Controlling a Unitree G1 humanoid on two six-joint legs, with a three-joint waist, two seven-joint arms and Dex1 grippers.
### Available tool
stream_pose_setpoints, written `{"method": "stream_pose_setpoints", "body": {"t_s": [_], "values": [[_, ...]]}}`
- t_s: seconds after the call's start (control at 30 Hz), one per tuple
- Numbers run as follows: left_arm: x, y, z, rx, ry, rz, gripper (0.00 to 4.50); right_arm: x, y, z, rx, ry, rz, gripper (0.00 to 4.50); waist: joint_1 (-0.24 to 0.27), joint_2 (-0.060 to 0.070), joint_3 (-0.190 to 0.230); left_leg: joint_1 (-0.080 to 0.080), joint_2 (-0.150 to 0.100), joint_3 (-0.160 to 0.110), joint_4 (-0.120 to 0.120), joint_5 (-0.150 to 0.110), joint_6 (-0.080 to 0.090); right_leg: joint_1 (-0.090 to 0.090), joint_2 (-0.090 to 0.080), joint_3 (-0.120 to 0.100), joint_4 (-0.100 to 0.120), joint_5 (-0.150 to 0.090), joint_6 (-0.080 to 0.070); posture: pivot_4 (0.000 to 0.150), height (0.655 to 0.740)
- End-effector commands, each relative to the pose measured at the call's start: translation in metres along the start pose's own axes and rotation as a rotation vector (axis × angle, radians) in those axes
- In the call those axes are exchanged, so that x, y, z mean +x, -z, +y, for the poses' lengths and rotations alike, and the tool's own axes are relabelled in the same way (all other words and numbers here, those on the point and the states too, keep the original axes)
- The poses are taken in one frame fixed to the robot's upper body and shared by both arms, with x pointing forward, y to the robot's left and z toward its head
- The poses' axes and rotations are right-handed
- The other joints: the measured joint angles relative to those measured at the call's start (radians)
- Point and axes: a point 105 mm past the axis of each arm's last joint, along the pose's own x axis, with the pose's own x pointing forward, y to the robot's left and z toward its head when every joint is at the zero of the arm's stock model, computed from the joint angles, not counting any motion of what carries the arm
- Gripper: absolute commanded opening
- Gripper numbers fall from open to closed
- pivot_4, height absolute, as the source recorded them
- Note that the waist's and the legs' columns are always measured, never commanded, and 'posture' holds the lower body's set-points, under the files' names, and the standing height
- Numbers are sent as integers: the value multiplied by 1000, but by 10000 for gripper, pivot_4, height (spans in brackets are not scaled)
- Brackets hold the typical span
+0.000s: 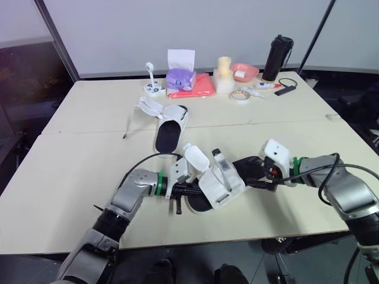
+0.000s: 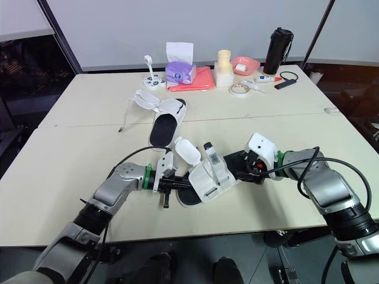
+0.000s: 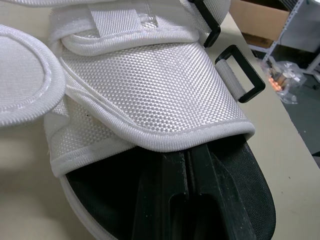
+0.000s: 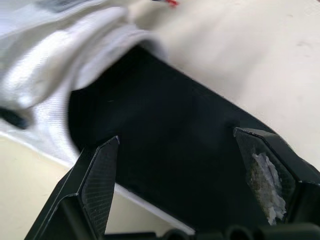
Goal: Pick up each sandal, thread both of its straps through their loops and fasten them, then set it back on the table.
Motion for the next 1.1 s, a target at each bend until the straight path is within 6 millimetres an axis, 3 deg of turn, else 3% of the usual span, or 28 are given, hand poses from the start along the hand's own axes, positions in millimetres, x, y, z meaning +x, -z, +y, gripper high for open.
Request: {"method": "stream_pose_setpoints", "body": {"t_s": [0.03, 0.23, 0.33, 0.47, 0.67, 0.93, 1.1], "values": [[-4, -1, 6, 14, -14, 15, 0, -7, -21, 16, -8, -64, -76, 39677, 0, 0, 0, 0, 0, 0, 0, 0, 0, 0, 0, 0, 0, 0, 0, 1500, 7344], [-7, -5, 15, 31, -27, 17, 0, -12, -27, 41, 40, -162, -71, 39677, 1, 0, 0, 0, 0, 0, 0, 0, 0, 0, 0, 0, 0, 0, 0, 1500, 7344], [-7, -6, 17, 35, -29, 15, 0, -13, -25, 45, 41, -165, -60, 39677, 2, 0, 0, 0, 0, 0, 0, 0, 0, 1, 0, 0, 0, 0, 0, 1500, 7344], [-4, -2, 12, 35, -8, 24, 0, -24, -13, 27, 18, -97, 18, 39677, 2, 0, 0, 0, 0, 0, 0, 0, 0, 1, 0, 0, 0, 0, 0, 1500, 7344], [0, 1, 8, 37, 6, 30, 0, -43, -38, -7, 105, -8, -98, 39677, 1, 0, 0, 0, 0, 0, 0, 0, 0, 1, 0, 0, 0, 0, 0, 1500, 7344], [1, 6, 6, 69, 18, 61, 0, -28, -57, -21, 521, -76, -199, 39677, 2, 0, 0, 0, 1, -1, 0, 0, 0, 1, 0, 0, 0, 0, 0, 1500, 7344], [1, 14, 3, 98, 31, 98, 0, -17, -62, -15, 615, -123, -177, 39677, 2, 0, 0, 0, 0, -1, 0, 0, 0, 1, -1, 0, 0, 0, 0, 1500, 7344]]}}
